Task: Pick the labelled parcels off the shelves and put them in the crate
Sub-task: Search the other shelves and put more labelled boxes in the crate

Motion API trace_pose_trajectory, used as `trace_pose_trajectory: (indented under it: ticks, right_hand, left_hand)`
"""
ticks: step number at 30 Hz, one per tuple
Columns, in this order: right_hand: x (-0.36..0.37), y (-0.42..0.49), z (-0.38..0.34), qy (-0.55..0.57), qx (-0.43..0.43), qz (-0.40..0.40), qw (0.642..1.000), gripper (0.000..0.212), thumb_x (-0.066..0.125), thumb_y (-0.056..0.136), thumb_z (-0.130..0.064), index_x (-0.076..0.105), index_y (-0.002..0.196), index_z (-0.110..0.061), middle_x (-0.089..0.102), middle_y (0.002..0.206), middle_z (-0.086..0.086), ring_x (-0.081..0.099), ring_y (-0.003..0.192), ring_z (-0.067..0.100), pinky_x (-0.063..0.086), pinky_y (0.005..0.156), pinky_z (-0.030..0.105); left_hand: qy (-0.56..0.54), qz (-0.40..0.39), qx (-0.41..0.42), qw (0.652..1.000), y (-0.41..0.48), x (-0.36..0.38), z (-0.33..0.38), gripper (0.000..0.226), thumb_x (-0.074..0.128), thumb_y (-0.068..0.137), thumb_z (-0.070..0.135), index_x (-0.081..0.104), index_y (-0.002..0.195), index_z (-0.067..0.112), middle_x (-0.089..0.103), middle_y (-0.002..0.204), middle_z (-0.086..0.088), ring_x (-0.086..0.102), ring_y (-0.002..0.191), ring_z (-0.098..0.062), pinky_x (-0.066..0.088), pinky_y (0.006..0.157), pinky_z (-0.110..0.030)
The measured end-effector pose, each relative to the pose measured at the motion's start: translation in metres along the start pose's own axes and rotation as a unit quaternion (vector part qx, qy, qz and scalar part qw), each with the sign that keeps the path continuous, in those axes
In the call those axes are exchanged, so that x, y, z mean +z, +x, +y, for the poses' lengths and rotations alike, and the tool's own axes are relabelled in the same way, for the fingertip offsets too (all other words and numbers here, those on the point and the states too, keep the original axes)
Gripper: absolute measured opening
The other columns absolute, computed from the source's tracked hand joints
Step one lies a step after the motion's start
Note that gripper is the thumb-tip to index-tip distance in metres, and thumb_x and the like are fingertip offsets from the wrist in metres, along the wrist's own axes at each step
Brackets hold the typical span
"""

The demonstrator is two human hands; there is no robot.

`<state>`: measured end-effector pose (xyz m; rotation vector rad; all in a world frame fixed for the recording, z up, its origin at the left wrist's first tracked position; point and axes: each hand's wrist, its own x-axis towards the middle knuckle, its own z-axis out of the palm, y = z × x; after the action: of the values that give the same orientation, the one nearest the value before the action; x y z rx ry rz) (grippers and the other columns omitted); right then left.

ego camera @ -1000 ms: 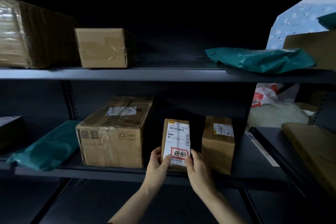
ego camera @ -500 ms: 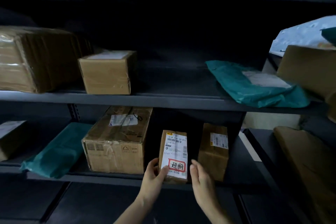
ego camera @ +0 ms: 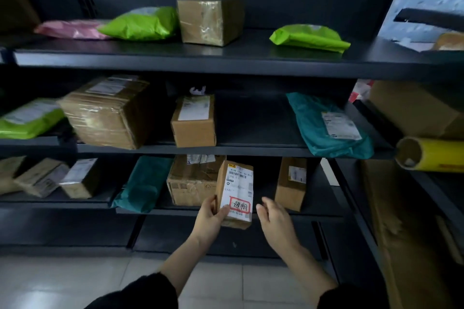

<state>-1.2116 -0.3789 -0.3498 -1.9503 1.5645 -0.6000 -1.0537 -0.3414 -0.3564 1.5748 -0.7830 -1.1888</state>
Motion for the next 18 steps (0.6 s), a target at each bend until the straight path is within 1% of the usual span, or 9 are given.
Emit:
trace_pose_trajectory:
  ticks: [2,3,7,11,12,13,15,16,18]
  right_hand:
    - [-0.013,-0.009,-0.021,-0.007,-0.009,-0.006,1.0,0.044,0.036,0.099,-0.029,0.041,0.137,-0.008,0.049,0.134,0.009,0.045,0.124,0.02,0.036,0.099,0.027]
    - [-0.019,-0.013,-0.031,-0.013,-0.014,-0.009,1.0,0.044,0.036,0.099,-0.029,0.041,0.137,-0.007,0.049,0.134,0.011,0.045,0.124,0.022,0.036,0.1,0.029]
    - [-0.037,-0.034,-0.065,-0.006,-0.025,-0.027,0.999,0.045,0.036,0.099,-0.03,0.04,0.137,-0.006,0.048,0.134,0.012,0.045,0.124,0.023,0.037,0.1,0.032]
    - [-0.053,-0.069,-0.085,-0.003,-0.041,-0.04,0.998,0.045,0.037,0.099,-0.03,0.042,0.136,-0.005,0.049,0.133,0.012,0.047,0.122,0.023,0.039,0.098,0.031]
    - [-0.056,-0.078,-0.088,-0.005,-0.043,-0.045,0.998,0.045,0.037,0.099,-0.03,0.042,0.136,-0.005,0.049,0.133,0.013,0.047,0.122,0.024,0.039,0.098,0.031]
    - [-0.058,-0.086,-0.091,-0.008,-0.044,-0.047,0.998,0.045,0.037,0.099,-0.03,0.042,0.136,-0.005,0.048,0.134,0.013,0.047,0.122,0.024,0.039,0.098,0.031]
    - [-0.063,-0.097,-0.098,-0.014,-0.049,-0.046,0.998,0.045,0.037,0.099,-0.031,0.042,0.136,-0.006,0.048,0.135,0.013,0.047,0.123,0.024,0.04,0.098,0.032]
    - [-0.064,-0.101,-0.102,-0.017,-0.051,-0.045,0.998,0.045,0.037,0.099,-0.031,0.042,0.136,-0.006,0.049,0.134,0.013,0.047,0.122,0.024,0.04,0.097,0.031]
    - [-0.064,-0.108,-0.111,-0.016,-0.056,-0.049,0.997,0.044,0.037,0.099,-0.032,0.043,0.136,-0.007,0.05,0.132,0.012,0.049,0.121,0.023,0.041,0.095,0.03]
  left_hand:
    - [0.0,0.009,-0.003,1.0,-0.018,-0.007,0.016,0.051,0.057,0.092,0.015,0.035,0.137,0.009,0.059,0.122,-0.008,0.059,0.112,-0.024,0.049,0.092,-0.031]
    - [0.004,0.015,0.0,1.0,-0.027,-0.011,0.023,0.052,0.058,0.091,0.015,0.035,0.137,0.008,0.059,0.124,-0.009,0.059,0.113,-0.024,0.047,0.095,-0.034]
    - [-0.003,0.035,0.008,0.999,-0.069,-0.022,0.047,0.053,0.058,0.091,0.012,0.034,0.138,0.004,0.057,0.127,-0.012,0.058,0.113,-0.025,0.046,0.095,-0.033]
    - [-0.009,0.06,0.006,0.998,-0.113,-0.036,0.057,0.06,0.061,0.089,0.013,0.032,0.141,0.005,0.056,0.13,-0.013,0.057,0.115,-0.027,0.044,0.103,-0.043]
    - [-0.016,0.065,0.003,0.998,-0.124,-0.038,0.058,0.061,0.061,0.088,0.012,0.032,0.142,0.005,0.056,0.131,-0.014,0.057,0.115,-0.027,0.044,0.103,-0.042]
    - [-0.024,0.071,0.001,0.997,-0.135,-0.041,0.059,0.06,0.061,0.089,0.01,0.032,0.141,0.003,0.055,0.132,-0.015,0.057,0.114,-0.026,0.045,0.102,-0.039]
    - [-0.036,0.08,-0.001,0.996,-0.154,-0.047,0.063,0.056,0.058,0.09,0.007,0.033,0.14,0.001,0.055,0.131,-0.016,0.057,0.112,-0.026,0.045,0.093,-0.031]
    - [-0.043,0.083,-0.004,0.996,-0.161,-0.051,0.065,0.054,0.057,0.091,0.006,0.034,0.139,0.0,0.055,0.13,-0.017,0.057,0.112,-0.027,0.045,0.09,-0.03]
    - [-0.058,0.092,-0.014,0.994,-0.173,-0.062,0.065,0.051,0.057,0.091,0.007,0.037,0.137,0.0,0.057,0.128,-0.017,0.058,0.112,-0.029,0.046,0.092,-0.033]
